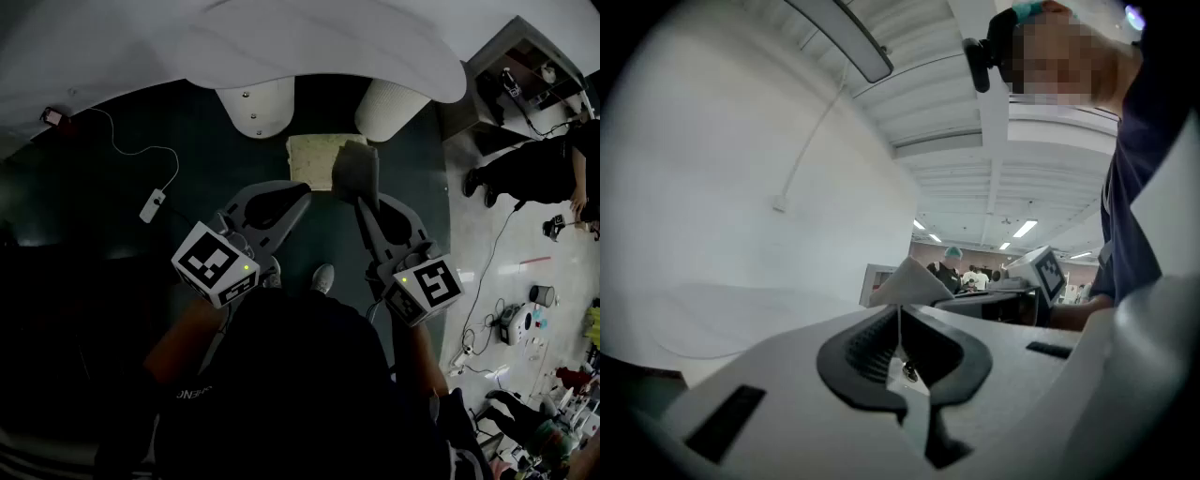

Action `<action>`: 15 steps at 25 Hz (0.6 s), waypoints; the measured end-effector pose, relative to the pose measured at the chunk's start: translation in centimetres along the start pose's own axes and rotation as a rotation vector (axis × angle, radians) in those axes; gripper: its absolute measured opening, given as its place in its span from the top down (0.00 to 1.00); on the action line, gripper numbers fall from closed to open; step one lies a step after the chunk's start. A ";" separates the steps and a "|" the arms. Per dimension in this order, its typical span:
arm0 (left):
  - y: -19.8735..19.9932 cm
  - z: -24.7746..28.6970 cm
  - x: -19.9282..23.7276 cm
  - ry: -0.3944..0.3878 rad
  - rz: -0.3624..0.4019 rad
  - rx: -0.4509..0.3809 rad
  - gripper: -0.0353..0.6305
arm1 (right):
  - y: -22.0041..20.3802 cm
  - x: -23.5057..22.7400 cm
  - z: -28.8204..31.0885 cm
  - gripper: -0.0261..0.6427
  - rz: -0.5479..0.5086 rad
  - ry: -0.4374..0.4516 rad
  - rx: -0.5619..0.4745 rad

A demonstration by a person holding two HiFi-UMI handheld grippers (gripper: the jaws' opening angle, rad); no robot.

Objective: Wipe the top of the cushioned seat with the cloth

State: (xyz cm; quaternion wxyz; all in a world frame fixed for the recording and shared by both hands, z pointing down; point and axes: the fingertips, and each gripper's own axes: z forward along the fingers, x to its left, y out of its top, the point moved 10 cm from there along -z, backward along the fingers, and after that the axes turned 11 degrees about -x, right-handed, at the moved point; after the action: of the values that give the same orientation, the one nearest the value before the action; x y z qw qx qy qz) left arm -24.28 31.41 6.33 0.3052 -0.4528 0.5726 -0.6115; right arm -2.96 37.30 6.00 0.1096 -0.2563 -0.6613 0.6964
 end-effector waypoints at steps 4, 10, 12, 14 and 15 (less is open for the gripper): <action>0.0 -0.1 -0.2 0.002 -0.002 0.007 0.92 | 0.1 0.1 -0.2 0.91 -0.002 0.001 0.001; -0.6 0.0 -0.2 0.000 -0.002 0.006 0.92 | -0.5 -0.1 -0.4 0.91 0.012 -0.006 0.001; -1.3 0.0 -0.2 -0.001 -0.005 0.009 0.92 | -1.0 -0.3 -0.6 0.91 0.014 -0.011 -0.004; -2.3 0.0 0.1 -0.003 -0.001 0.010 0.92 | -1.9 -0.6 -0.7 0.91 0.011 -0.013 -0.006; -2.9 -0.1 0.2 -0.002 0.003 0.007 0.92 | -2.5 -0.8 -0.9 0.91 0.009 -0.012 -0.007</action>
State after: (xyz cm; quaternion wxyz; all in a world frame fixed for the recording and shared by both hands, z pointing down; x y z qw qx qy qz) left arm -24.02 31.72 9.16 0.3084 -0.4515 0.5708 -0.6125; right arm -2.28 37.98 8.58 0.1018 -0.2555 -0.6631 0.6962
